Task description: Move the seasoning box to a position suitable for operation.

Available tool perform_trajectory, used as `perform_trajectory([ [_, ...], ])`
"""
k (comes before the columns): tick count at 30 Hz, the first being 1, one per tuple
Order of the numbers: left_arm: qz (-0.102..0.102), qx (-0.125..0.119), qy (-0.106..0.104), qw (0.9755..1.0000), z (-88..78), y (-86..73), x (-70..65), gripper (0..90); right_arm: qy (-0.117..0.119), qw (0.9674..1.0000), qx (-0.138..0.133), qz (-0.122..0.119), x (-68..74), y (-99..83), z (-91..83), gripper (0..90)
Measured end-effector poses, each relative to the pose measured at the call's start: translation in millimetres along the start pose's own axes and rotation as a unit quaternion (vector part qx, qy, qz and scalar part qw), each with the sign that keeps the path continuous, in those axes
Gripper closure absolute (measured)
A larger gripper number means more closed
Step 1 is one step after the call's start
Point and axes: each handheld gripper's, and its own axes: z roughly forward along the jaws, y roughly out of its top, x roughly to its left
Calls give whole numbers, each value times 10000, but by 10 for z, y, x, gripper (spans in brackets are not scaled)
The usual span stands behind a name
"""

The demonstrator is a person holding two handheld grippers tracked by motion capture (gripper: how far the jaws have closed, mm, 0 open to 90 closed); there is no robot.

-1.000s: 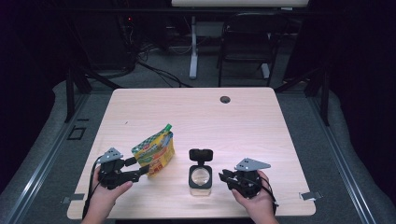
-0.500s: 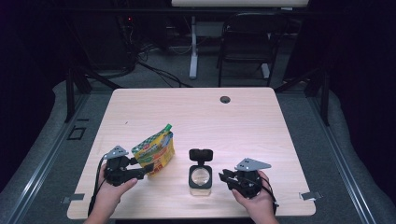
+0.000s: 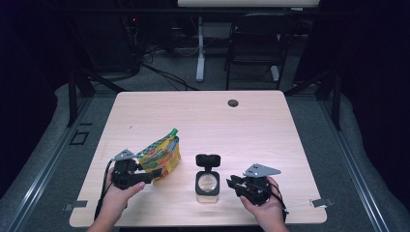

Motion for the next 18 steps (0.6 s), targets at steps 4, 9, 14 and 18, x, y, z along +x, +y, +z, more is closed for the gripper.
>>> perform_trajectory([
  [4, 44, 59, 5, 10000, 43, -2, 5, 334, 0, 10000, 1, 6, -1, -1, 0, 748],
  [9, 80, 108, 21, 9999, 76, 0, 18, 338, -7, 10000, 43, -34, 2, 1, 0, 748],
  [14, 118, 185, 37, 9998, 145, 2, 15, 340, 1, 10000, 68, -36, 4, 2, 0, 748],
  [18, 96, 165, 56, 9998, 190, 2, 13, 340, -1, 10000, 22, -15, 3, -3, 5, 747],
])
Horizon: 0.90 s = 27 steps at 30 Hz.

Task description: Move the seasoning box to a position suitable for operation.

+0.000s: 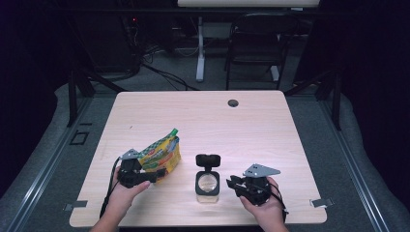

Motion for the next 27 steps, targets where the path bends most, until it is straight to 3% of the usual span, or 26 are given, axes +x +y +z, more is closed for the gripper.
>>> perform_trajectory([
  [7, 1, -47, 23, 10000, 48, -6, 15, 350, 10, 10000, -3, 1, 0, 0, -1, 746],
  [18, 31, 157, 73, 9998, 138, -34, 73, 352, 4, 10000, 33, 9, 1, -1, 0, 745],
  [27, 47, 68, 117, 9999, 174, -33, 78, 360, 16, 10000, -6, -5, -1, -3, 0, 744],
])
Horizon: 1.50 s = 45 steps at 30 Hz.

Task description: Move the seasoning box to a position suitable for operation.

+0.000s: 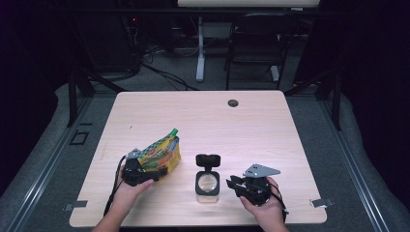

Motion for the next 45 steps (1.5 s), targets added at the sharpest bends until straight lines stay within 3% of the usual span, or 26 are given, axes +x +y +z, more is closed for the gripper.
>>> perform_trajectory([
  [10, -70, -129, -77, 9999, 66, -73, 32, 379, -9, 10000, 30, 4, 7, 0, 6, 742],
  [29, 48, -258, 85, 9996, 163, -169, 57, 419, 18, 9999, 108, -44, 1, -6, 21, 740],
  [33, 106, -169, 129, 9997, 180, -180, 65, 425, 15, 9999, 106, -44, 1, -8, 24, 740],
  [45, 138, -301, 46, 9994, 205, -201, 76, 447, 15, 9999, 102, -40, 1, -9, 24, 738],
])
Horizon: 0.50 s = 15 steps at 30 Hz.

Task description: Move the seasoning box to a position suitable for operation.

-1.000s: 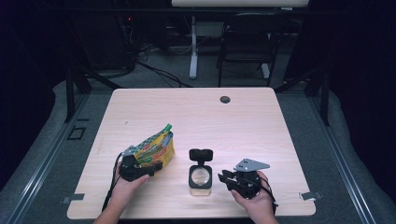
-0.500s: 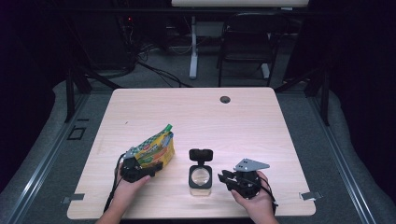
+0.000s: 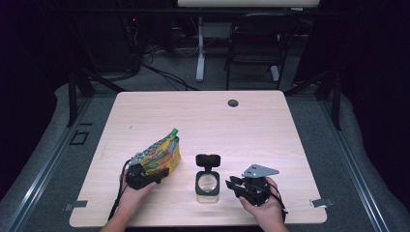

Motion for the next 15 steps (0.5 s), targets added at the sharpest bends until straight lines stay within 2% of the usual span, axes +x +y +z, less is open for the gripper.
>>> perform_trajectory([
  [15, 118, -55, -53, 9999, 0, -2, -11, 487, 11, 10000, -3, 7, -1, -4, 6, 737],
])
